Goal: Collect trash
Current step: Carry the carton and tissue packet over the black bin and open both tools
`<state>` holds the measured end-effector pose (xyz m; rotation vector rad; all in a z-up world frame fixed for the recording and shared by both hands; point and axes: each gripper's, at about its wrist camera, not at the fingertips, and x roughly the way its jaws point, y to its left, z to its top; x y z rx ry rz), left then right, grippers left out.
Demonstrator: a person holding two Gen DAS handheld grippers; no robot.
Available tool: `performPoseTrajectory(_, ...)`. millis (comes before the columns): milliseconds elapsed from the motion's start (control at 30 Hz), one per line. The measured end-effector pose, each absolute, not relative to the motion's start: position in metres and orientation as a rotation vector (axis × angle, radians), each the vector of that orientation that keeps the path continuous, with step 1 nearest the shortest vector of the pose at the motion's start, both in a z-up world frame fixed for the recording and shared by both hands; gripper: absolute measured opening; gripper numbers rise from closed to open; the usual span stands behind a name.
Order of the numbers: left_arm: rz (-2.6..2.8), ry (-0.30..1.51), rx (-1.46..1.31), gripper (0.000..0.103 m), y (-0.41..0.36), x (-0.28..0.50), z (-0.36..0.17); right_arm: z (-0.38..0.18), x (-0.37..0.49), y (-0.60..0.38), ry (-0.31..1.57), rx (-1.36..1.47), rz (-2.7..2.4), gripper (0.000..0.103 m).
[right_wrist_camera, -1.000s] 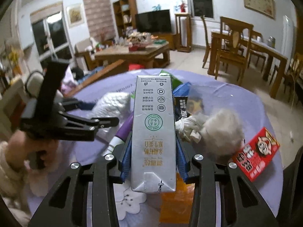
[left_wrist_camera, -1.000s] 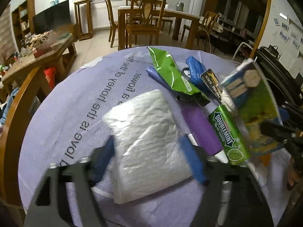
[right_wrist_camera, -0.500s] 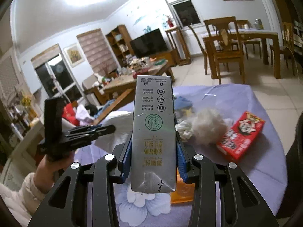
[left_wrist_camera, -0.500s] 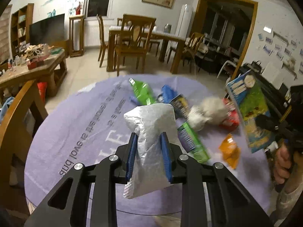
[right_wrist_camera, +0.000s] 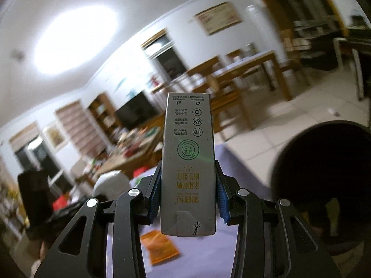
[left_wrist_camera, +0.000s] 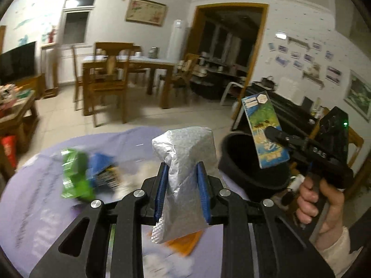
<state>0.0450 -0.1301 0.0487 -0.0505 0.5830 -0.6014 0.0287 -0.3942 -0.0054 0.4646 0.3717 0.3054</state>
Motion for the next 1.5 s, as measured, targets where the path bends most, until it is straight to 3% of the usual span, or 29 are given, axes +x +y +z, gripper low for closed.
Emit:
performPoseTrajectory(533, -0.850, 0.672, -0.034, 0.026, -0.297, 0.077, 0.014, -0.044, -0.002, -0.565, 0.327, 0.635, -0.007, 0.040)
performPoseTrajectory(1133, -0.851, 0.762, 0.012, 0.027, -0.353, 0.095, -0.021, -0.084, 0.030, -0.572, 0.425, 0.665, -0.088, 0.041)
performPoseTrajectory(1300, -0.824, 0.785, 0.016, 0.035, -0.353, 0.097, -0.020, -0.080, 0.029, -0.563, 0.441, 0.671, -0.101, 0.044)
performPoseTrajectory(1367, -0.822, 0.791, 0.011, 0.039, -0.351, 0.097, -0.018, -0.080, 0.030, -0.562, 0.442, 0.667, -0.111, 0.052)
performPoseTrajectory(1433, -0.809, 0.783, 0.014, 0.056, -0.346, 0.094, -0.016, -0.079, 0.029, -0.559, 0.436, 0.665, -0.119, 0.061)
performPoseTrajectory(1467, -0.801, 0.776, 0.014, 0.070, -0.343, 0.094, -0.015, -0.078, 0.030, -0.559, 0.434, 0.666, -0.118, 0.062)
performPoseTrajectory(1500, -0.791, 0.760, 0.013, 0.077, -0.339, 0.092, -0.012, -0.079, 0.030, -0.559, 0.434, 0.664, -0.116, 0.064)
